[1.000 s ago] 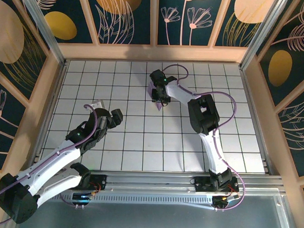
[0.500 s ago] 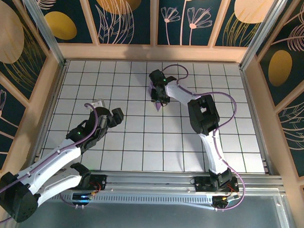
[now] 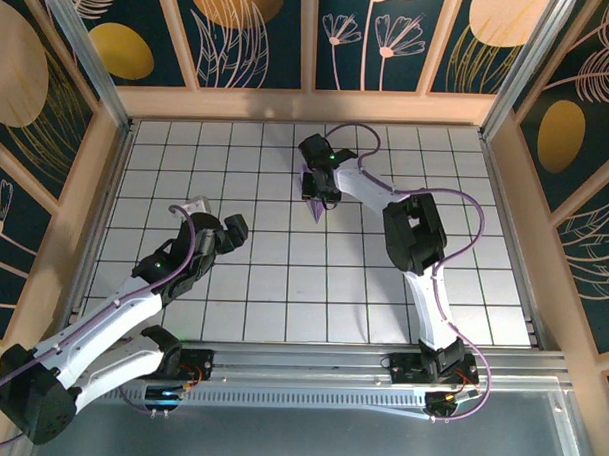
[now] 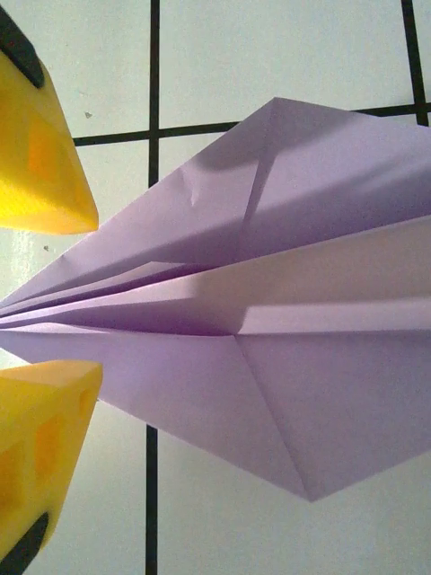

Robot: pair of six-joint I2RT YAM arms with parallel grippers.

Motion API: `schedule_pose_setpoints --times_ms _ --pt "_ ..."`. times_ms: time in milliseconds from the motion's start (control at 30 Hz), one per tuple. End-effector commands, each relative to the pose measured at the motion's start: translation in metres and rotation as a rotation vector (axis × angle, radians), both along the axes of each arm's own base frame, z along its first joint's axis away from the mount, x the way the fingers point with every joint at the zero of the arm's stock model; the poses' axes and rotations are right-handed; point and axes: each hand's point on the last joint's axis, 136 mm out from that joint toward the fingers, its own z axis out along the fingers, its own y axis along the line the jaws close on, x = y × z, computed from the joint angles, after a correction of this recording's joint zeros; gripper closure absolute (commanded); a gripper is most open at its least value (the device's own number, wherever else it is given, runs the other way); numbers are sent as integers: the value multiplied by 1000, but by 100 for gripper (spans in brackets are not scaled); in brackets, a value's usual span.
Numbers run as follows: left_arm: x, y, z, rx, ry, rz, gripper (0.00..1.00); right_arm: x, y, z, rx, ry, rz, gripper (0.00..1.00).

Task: Fold a paper plane with a square sheet of paper (fold left side to right side)
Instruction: Place the paper plane at the top-center of the table.

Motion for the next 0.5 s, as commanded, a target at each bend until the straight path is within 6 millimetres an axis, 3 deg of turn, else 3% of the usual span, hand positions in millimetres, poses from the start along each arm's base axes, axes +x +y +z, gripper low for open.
schedule_pose_setpoints --times_ms 0,233,467 --pt "1 -3 11 -17 -11 -5 10 -8 -3 26 -15 -36 0 56" --pt "5 -2 16 -23 -22 17 3 -16 -3 64 -7 -107 39 49" --pt "11 9 24 -38 -56 99 1 -35 -16 122 51 -249 84 40"
